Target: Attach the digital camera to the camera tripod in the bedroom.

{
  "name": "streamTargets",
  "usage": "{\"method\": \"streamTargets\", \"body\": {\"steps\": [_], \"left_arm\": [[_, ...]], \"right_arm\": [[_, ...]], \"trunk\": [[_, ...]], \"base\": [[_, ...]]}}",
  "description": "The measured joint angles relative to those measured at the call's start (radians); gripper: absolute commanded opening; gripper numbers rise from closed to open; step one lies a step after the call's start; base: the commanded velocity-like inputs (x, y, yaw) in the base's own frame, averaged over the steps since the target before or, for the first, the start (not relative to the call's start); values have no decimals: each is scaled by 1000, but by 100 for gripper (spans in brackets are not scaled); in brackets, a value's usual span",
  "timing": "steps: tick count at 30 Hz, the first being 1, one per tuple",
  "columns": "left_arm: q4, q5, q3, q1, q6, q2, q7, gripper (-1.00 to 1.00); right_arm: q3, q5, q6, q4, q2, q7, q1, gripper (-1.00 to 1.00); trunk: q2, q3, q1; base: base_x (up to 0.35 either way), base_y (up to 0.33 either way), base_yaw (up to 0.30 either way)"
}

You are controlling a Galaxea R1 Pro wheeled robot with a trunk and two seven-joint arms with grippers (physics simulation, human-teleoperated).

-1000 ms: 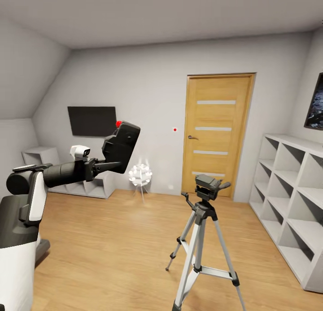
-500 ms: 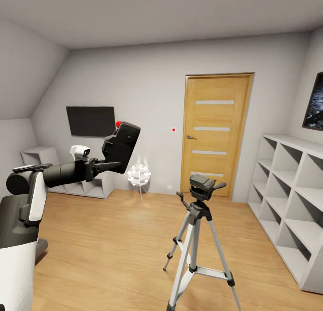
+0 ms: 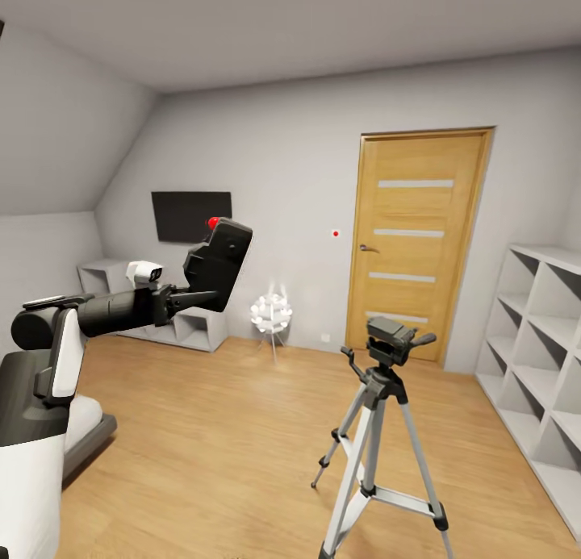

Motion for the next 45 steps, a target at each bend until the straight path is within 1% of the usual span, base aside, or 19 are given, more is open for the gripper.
{"method": "streamTargets", "body": {"steps": [13, 18, 25, 38, 45], "left_arm": [[0, 0, 0, 0, 0, 0, 0, -100], [0, 0, 0, 0, 0, 0, 0, -100], [0, 0, -3, 0, 0, 0, 0, -100], [0, 0, -18, 0, 0, 0, 0, -100], [0, 0, -19, 0, 0, 0, 0, -100]], "right_arm": [[0, 0, 0, 0, 0, 0, 0, 100], [0, 0, 0, 0, 0, 0, 0, 100], [0, 0, 0, 0, 0, 0, 0, 100], [0, 0, 0, 0, 0, 0, 0, 100], [0, 0, 0, 0, 0, 0, 1, 100]], "trunk": [[0, 0, 0], [0, 0, 0], [0, 0, 0], [0, 0, 0], [0, 0, 0]], "base": [[0, 0, 273], [0, 0, 175], [0, -58, 50], [0, -235, 6], [0, -99, 5]]}}
